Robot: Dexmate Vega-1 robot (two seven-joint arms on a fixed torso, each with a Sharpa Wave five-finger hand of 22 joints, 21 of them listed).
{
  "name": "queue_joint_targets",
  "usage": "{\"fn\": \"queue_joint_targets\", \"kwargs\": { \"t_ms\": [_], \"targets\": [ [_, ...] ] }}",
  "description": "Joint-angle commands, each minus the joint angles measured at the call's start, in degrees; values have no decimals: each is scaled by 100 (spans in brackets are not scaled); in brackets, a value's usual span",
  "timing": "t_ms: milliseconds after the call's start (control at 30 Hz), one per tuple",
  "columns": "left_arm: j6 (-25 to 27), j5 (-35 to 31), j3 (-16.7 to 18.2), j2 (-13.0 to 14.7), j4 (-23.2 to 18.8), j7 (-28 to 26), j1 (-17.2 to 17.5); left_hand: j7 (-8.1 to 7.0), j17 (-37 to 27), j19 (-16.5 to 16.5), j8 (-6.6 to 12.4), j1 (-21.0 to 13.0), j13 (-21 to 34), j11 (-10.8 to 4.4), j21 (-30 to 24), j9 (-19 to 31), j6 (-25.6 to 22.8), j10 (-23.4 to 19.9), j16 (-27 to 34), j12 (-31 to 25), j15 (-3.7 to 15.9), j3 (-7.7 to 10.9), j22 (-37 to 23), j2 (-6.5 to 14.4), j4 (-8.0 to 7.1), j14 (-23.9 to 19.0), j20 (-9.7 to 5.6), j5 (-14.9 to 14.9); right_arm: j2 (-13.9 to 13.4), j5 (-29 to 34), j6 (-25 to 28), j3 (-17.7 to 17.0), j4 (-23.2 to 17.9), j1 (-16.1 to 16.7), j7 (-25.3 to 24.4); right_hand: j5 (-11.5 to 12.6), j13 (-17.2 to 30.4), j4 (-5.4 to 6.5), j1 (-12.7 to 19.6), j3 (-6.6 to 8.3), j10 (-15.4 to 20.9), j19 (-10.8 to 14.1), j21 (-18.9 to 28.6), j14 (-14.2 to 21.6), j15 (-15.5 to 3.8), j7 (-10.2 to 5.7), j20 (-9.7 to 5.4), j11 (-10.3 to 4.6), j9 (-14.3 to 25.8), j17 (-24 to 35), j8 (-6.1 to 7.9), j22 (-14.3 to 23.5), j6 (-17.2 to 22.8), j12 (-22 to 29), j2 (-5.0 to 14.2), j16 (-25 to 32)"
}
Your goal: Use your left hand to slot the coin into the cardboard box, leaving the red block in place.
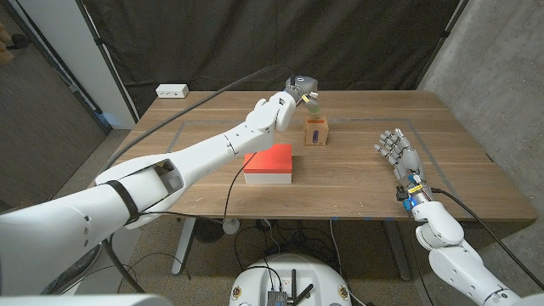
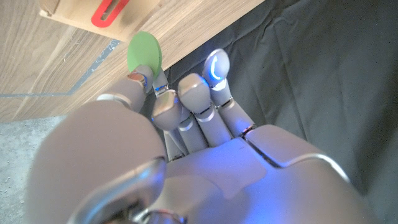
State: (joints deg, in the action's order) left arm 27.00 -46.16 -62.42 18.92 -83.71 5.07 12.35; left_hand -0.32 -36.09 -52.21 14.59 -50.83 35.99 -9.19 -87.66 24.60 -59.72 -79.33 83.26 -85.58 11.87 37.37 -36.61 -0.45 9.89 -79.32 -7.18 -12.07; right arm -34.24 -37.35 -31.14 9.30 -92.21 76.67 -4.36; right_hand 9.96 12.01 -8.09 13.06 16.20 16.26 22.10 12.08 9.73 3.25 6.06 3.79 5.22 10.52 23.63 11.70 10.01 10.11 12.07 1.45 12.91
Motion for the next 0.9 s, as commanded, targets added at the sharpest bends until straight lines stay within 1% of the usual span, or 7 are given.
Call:
{"fn": "queue_joint_targets", "kwargs": {
  "t_ms": [33,300,600,900],
  "targets": [
    [136,1,-71,-84,107,78,14,-40,-38,-2,30,-58,0,3,2,37,-19,-29,2,18,5,-28,39,6,-8,-19,-490,-4,-15,10,46,-8,-48,-4,-8,28,-3,-28,5,8,39,51,-15,34,-3,-2,8,-1,31,18,-18,11,53,-9,54,20],
    [52,110,-110,-176,285,59,-49,-31,-44,-1,31,-64,25,-9,-22,42,-22,-17,-11,12,6,-32,33,6,-7,-16,-489,-8,-24,4,73,-23,-69,19,-28,28,-4,-28,6,8,39,49,-22,33,8,-7,9,5,31,14,-18,11,56,-11,56,18],
    [-37,281,-109,-288,512,-148,-42,-45,-47,20,32,-59,12,-19,-6,37,-40,-25,-14,25,7,-41,64,3,-9,-29,-487,-9,-3,13,10,-31,0,11,1,29,-4,-28,5,8,44,47,-28,34,7,-1,8,2,31,10,-20,12,56,-11,57,17],
    [-94,338,-234,-395,724,-185,-143,-43,-81,0,31,-60,4,-20,-23,44,-28,-21,-24,38,8,-39,80,2,-8,-1,-488,-14,16,-14,-14,-52,32,29,2,29,-4,-28,5,7,49,54,-32,34,4,-9,11,5,31,5,-22,12,57,-10,58,16]
  ]
}}
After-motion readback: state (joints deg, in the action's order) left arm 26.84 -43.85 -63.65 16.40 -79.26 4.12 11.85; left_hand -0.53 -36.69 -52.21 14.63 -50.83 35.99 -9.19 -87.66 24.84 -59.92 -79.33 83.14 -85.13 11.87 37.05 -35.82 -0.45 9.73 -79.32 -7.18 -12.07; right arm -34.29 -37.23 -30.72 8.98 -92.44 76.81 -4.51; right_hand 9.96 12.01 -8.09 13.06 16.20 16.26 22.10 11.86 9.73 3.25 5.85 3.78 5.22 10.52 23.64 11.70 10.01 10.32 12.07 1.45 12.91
